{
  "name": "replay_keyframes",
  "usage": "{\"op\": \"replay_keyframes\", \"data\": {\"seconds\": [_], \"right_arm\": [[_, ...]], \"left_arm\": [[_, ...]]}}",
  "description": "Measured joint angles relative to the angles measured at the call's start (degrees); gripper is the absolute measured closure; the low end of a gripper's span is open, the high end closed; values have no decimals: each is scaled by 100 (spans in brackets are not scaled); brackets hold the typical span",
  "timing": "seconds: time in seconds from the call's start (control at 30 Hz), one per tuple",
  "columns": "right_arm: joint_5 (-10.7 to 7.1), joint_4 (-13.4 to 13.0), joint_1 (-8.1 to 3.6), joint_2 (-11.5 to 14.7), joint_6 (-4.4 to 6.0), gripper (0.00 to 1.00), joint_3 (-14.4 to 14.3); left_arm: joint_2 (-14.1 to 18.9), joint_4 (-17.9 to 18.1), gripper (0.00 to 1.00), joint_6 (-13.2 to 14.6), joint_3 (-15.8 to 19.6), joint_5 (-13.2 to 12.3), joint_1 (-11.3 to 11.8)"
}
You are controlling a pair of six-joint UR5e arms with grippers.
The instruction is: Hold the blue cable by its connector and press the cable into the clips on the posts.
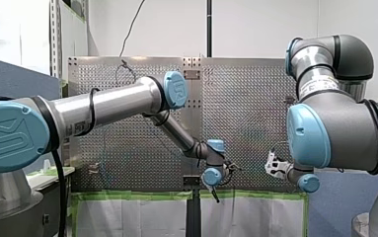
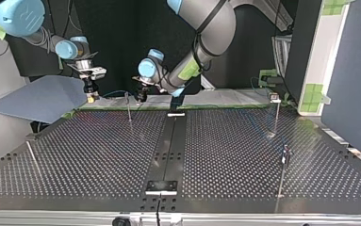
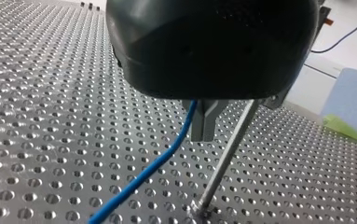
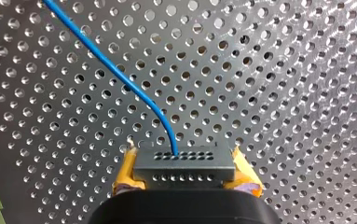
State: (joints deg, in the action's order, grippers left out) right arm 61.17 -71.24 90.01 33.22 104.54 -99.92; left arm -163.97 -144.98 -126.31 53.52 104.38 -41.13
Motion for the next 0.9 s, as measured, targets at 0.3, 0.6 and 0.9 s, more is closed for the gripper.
{"op": "replay_keyframes", "data": {"seconds": [0.3,0.6,0.9], "right_arm": [[27,19,7,-17,69,100,118],[35,163,11,-41,138,100,353],[94,410,6,-324,35,100,680]], "left_arm": [[-304,-193,100,-64,-127,-154,64],[-323,-291,100,-70,-150,-261,206],[-328,-579,100,-47,-516,-292,247]]}}
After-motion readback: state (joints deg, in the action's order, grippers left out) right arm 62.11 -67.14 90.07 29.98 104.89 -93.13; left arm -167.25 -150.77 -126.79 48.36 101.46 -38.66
